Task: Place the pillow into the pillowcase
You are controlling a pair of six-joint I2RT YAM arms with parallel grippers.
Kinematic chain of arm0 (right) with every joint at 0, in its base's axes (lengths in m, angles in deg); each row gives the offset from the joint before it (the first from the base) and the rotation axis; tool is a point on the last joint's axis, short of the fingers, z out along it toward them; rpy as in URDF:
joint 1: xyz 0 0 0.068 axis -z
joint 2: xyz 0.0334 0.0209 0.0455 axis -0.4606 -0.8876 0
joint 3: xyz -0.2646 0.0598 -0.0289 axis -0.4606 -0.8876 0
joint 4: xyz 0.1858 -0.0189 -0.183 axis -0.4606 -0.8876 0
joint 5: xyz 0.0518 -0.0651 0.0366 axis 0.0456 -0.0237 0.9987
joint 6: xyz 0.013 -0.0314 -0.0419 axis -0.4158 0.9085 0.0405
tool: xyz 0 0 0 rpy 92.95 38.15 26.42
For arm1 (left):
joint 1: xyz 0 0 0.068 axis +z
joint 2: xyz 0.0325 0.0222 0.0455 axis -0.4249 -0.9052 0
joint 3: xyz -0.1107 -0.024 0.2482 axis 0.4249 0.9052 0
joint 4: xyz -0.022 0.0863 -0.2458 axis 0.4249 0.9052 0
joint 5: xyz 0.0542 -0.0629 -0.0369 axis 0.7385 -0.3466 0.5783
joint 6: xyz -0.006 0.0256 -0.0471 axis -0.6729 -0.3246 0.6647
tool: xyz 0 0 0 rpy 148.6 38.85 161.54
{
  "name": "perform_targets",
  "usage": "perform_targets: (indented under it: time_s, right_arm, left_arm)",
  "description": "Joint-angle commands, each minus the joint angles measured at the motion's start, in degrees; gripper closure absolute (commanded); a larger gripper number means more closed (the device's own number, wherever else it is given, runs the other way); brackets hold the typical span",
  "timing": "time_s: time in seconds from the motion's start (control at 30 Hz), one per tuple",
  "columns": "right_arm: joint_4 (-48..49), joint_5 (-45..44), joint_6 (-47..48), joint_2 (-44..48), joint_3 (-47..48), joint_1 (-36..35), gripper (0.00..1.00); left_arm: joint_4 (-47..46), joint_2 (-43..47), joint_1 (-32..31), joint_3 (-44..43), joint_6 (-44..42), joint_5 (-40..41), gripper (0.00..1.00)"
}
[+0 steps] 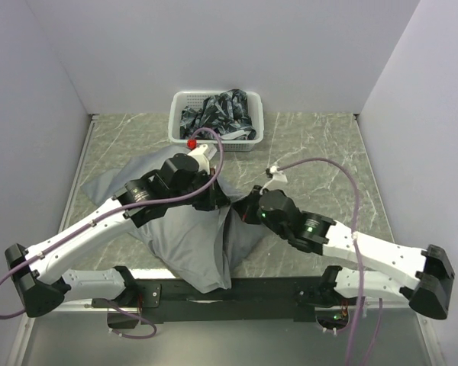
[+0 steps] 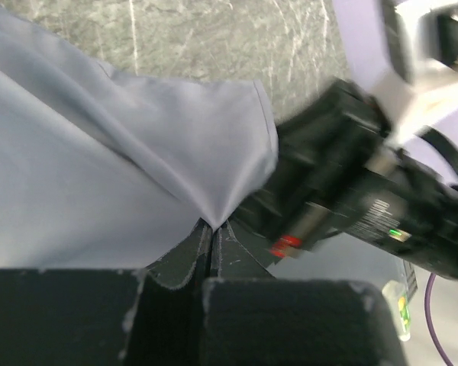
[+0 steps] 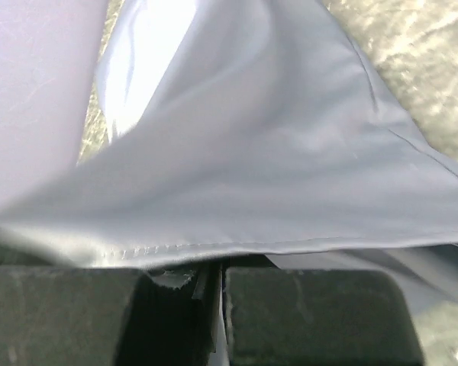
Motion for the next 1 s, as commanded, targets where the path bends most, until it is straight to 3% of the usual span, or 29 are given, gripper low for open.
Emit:
perform_targets:
  time_s: [0.0,0.17,0.2,0.3,0.47,0.5,0.67,0.7,0.73,0.83,0.97]
  right_arm:
    - [6.97,0.49,1.73,-8.15,2.74,0.45,0.96]
    - [10.15,3.66,-0.21,-11.44,-3.67,1.68,0.77]
    - [10.15,2.88,-0.12,-9.08,-4.29,1.59,0.72]
    - [5.87,1.47,-0.12,-1.98,-6.66,1.59,0.44]
    - [-1.53,0.5,-1.79,10.52,-11.05,1.06,0.24]
    - [-3.54,0.41,-2.84,14.54,-11.84,1.06,0.2]
    - [-14.08,-3.71,-6.79,23.62,-14.75,0.97,0.17]
    - [-17.67,-6.07,-8.37,25.99,-15.36,1.06,0.15]
    - [-19.19,-7.66,-9.17,26.88,-15.63,1.58,0.13]
    - [-21.05,-8.21,-8.48,28.03,-15.89,4.39,0.13]
    - [-17.9,-1.81,-2.69,25.05,-16.51,16.31,0.19]
  left_arm:
    - [-0.63,2.81,-0.61,-2.9,-1.03,-2.14,0.99]
    - [-1.24,3.78,-0.88,1.22,0.11,-1.88,0.99]
    - [-1.5,3.96,-0.88,2.01,0.38,-2.23,0.99]
    - [-2.2,4.14,-0.88,4.83,1.17,-3.19,0.98]
    - [-1.5,2.82,-0.96,6.41,0.21,-5.22,0.89]
    - [-1.42,2.56,-1.05,6.41,0.03,-5.83,0.84]
    - [1.56,1.24,-2.1,5.19,-2.08,-7.42,0.62]
    - [2.44,0.98,-2.37,4.49,-2.26,-6.89,0.43]
    - [3.41,0.89,-2.63,4.05,-2.52,-5.84,0.38]
    - [7.89,0.71,-4.12,1.67,-2.7,-1.99,0.29]
    - [15.0,1.32,-7.46,-0.09,-0.68,4.09,0.29]
